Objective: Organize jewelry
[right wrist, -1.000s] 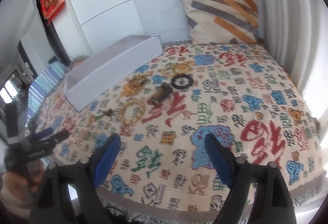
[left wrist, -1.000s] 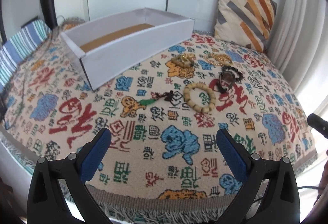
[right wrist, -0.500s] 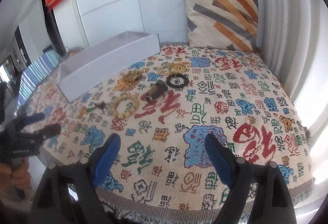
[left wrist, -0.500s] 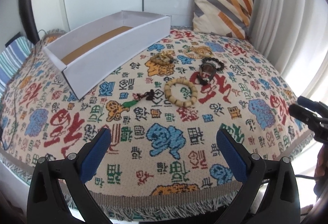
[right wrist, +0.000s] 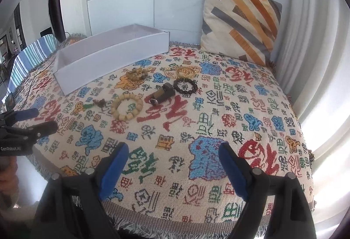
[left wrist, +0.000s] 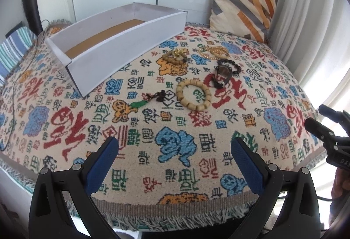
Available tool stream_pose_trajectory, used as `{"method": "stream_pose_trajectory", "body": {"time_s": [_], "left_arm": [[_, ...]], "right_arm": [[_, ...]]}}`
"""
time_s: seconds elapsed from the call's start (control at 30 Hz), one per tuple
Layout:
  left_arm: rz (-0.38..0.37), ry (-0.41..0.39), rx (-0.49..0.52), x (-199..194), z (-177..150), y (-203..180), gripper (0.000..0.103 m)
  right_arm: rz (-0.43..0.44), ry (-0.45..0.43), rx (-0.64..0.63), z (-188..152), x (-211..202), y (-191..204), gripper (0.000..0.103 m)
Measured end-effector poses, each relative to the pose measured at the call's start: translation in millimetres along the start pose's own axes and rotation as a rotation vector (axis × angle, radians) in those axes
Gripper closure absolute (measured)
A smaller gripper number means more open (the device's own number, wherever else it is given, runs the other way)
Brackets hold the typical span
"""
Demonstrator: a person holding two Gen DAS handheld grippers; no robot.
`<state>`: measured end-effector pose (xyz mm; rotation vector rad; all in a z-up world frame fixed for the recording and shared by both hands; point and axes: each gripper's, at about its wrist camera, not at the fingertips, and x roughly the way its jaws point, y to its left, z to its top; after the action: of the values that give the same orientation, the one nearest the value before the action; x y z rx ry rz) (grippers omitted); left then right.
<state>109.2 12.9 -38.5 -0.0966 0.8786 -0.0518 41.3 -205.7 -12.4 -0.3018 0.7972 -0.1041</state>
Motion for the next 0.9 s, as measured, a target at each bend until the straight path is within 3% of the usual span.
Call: {"method": "stream_pose_trajectory", "body": {"time_s": [0.3,0.9], "left_arm": [[0.019,0.051,-0.015,11,-2,4,0.001],[0.048,0.018,0.023,2,0,-1,0.001]], "right_arm": [[0.034,0.026,0.024,-3,7,3,0.017],[0.047,0.019,0.043,-3,3,1,0.017]]}}
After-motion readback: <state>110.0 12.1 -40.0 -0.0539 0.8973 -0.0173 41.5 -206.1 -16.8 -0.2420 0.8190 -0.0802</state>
